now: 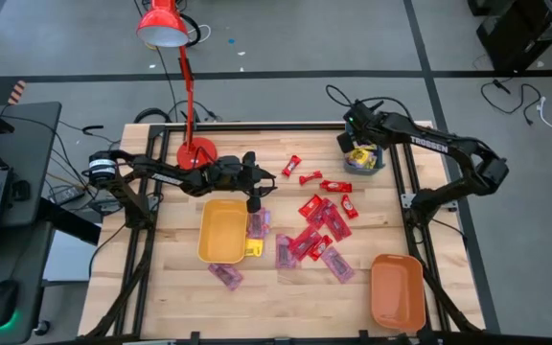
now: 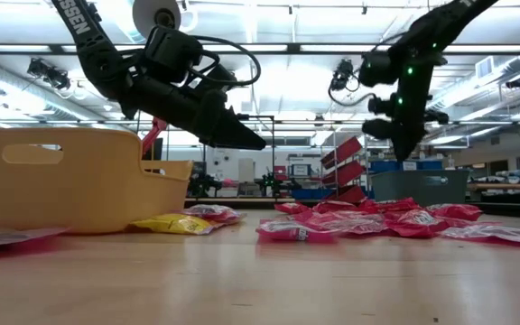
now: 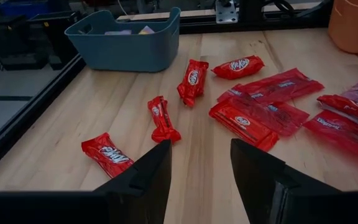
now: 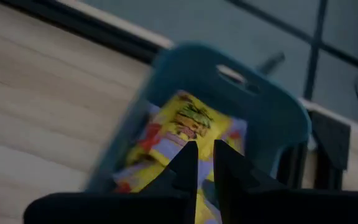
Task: Sort candy
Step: Put the yellow candy pack into the blue bin
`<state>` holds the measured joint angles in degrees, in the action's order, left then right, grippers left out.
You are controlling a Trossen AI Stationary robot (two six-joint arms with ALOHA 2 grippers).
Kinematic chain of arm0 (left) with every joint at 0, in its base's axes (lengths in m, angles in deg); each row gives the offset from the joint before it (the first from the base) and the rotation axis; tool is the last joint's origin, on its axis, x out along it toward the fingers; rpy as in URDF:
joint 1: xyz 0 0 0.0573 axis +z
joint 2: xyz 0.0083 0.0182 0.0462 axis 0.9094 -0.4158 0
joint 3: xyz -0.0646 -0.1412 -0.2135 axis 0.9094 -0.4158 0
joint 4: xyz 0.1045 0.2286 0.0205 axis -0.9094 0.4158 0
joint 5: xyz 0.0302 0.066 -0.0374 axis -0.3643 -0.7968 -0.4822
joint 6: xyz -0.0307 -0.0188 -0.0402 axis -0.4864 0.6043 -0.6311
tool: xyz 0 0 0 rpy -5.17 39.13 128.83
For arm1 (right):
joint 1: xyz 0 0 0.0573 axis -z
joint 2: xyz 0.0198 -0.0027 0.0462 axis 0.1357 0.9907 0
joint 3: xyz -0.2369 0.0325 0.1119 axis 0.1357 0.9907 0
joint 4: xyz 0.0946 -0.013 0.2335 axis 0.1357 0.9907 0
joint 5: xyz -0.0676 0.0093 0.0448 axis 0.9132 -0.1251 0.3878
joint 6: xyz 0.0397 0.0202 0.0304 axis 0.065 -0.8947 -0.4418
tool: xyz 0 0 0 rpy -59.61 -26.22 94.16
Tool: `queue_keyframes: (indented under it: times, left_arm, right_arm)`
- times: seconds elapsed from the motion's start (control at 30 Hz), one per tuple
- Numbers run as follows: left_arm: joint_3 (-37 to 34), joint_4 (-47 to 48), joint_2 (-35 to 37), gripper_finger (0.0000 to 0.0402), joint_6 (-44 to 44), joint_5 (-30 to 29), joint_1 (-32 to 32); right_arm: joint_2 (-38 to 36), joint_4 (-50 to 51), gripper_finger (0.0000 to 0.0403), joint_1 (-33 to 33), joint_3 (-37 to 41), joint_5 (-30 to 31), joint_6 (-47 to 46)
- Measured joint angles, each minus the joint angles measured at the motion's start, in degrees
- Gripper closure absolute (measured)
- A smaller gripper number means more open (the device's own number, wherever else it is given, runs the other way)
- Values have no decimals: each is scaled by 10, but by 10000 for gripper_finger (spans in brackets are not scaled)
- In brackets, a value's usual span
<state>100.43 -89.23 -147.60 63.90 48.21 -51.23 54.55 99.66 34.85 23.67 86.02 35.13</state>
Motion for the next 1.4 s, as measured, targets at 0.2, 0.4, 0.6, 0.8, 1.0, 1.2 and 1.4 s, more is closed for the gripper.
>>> queue_keyframes:
  times: [0.2,0.4,0.6,0.8,1.0,1.2,1.4]
  left_arm:
    - [0,0,0,234,0,14,0]
    - [0,-1,0,234,0,69,0]
    - [0,-2,0,234,-2,85,0]
    - [0,52,36,234,-2,84,0]
    - [0,148,136,234,22,77,0]
    - [0,218,201,234,45,67,0]
    - [0,306,246,234,46,46,0]
  right_arm:
    - [-81,-60,364,-63,0,-10,54]
    - [-127,-117,364,-146,0,-124,135]
    - [-110,-164,364,-231,0,-139,156]
    - [-81,-194,364,-284,0,-139,180]
    - [-49,-211,364,-317,0,-139,181]
    - [11,-263,364,-342,0,-139,186]
    - [68,-336,364,-360,0,-139,197]
